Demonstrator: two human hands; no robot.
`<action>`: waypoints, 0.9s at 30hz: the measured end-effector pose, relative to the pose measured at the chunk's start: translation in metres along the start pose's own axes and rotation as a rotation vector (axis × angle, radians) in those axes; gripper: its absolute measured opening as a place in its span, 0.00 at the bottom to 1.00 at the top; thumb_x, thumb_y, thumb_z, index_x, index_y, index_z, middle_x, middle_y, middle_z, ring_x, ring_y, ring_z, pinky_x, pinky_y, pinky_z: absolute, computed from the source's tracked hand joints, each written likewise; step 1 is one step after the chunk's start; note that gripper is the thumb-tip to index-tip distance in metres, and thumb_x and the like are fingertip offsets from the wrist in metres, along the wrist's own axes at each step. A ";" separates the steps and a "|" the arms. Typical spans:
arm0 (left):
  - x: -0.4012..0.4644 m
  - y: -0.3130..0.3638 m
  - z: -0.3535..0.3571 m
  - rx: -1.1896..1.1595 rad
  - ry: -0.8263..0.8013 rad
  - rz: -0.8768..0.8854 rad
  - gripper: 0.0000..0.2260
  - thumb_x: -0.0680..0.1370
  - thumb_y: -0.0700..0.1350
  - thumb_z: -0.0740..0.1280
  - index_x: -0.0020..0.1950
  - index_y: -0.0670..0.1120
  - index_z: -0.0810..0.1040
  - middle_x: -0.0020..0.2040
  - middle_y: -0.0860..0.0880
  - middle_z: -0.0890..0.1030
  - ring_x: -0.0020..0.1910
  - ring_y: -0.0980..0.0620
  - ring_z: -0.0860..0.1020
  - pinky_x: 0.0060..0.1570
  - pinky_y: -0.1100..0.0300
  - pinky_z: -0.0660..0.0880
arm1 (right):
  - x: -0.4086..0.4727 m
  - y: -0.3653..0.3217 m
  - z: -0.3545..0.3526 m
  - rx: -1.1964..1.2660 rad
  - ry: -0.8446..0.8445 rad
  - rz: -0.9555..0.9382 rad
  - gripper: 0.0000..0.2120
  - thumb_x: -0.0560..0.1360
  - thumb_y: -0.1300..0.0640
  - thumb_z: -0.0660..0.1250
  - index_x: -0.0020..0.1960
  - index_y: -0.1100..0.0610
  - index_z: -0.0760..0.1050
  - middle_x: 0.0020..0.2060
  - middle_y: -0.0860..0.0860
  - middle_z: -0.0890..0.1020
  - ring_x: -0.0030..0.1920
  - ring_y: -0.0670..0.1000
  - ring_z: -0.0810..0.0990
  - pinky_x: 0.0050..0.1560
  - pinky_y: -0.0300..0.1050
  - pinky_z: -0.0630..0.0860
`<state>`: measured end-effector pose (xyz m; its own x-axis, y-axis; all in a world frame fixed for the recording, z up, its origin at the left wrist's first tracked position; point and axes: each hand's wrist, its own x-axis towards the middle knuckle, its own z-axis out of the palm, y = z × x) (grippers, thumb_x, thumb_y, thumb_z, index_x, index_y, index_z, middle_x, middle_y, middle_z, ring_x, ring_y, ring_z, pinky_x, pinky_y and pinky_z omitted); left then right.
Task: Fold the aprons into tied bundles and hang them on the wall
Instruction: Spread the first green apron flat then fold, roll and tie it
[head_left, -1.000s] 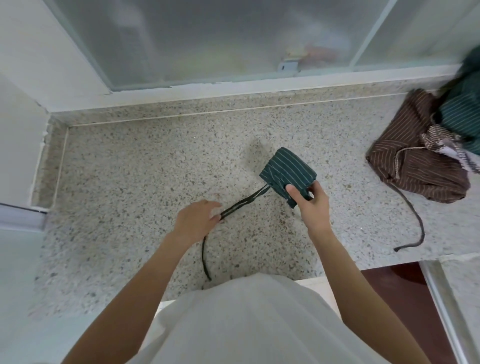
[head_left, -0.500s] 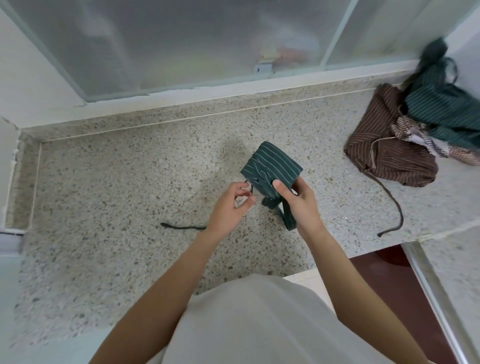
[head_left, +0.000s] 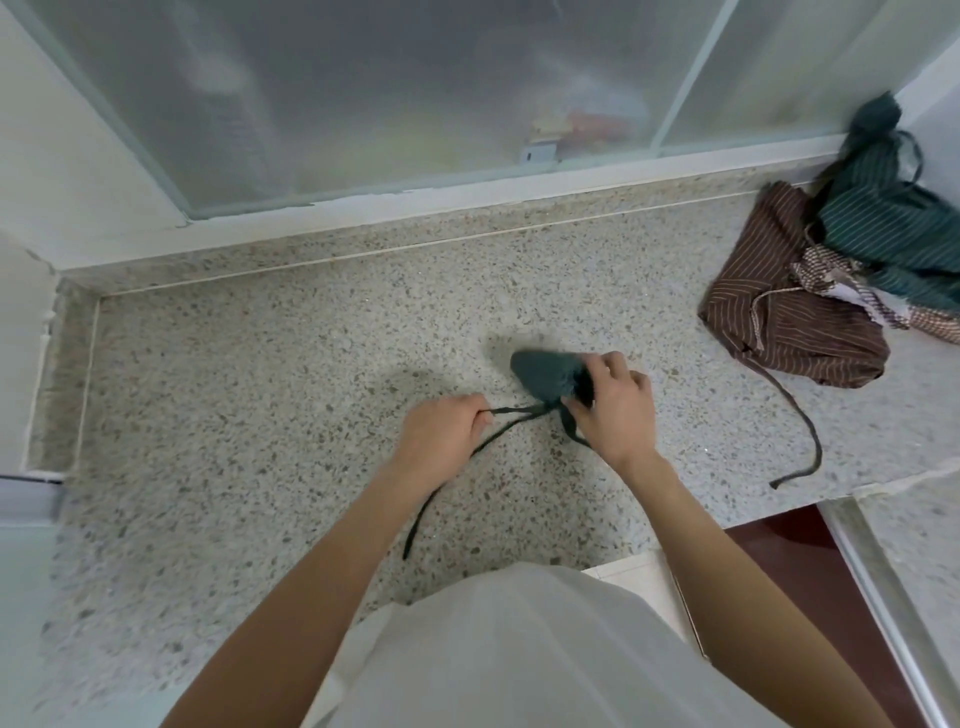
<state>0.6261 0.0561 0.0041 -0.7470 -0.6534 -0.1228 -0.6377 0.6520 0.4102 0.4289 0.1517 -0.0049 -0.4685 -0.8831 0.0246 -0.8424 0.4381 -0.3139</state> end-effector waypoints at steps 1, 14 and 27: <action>0.004 -0.002 -0.011 0.015 0.031 0.041 0.11 0.81 0.51 0.59 0.53 0.50 0.80 0.43 0.53 0.81 0.36 0.56 0.76 0.38 0.63 0.71 | 0.002 0.004 -0.002 -0.045 -0.126 -0.163 0.23 0.71 0.54 0.71 0.65 0.52 0.71 0.58 0.52 0.75 0.55 0.56 0.76 0.64 0.53 0.65; 0.015 -0.015 -0.001 -1.094 -0.177 -0.322 0.07 0.77 0.42 0.67 0.51 0.48 0.82 0.48 0.53 0.84 0.51 0.54 0.80 0.57 0.57 0.73 | -0.009 -0.022 -0.060 1.241 -0.510 -0.035 0.34 0.65 0.49 0.77 0.65 0.59 0.68 0.57 0.49 0.80 0.60 0.52 0.77 0.58 0.45 0.75; 0.002 0.008 0.005 -1.065 -0.019 -0.018 0.17 0.79 0.46 0.63 0.67 0.47 0.71 0.64 0.54 0.75 0.65 0.59 0.71 0.65 0.63 0.66 | -0.007 -0.023 -0.054 1.362 -0.316 0.105 0.24 0.68 0.53 0.73 0.62 0.52 0.70 0.54 0.46 0.81 0.58 0.49 0.78 0.56 0.41 0.75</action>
<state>0.6185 0.0624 0.0027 -0.7478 -0.6475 -0.1468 -0.1625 -0.0358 0.9861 0.4368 0.1566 0.0535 -0.2802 -0.9365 -0.2107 0.1940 0.1597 -0.9679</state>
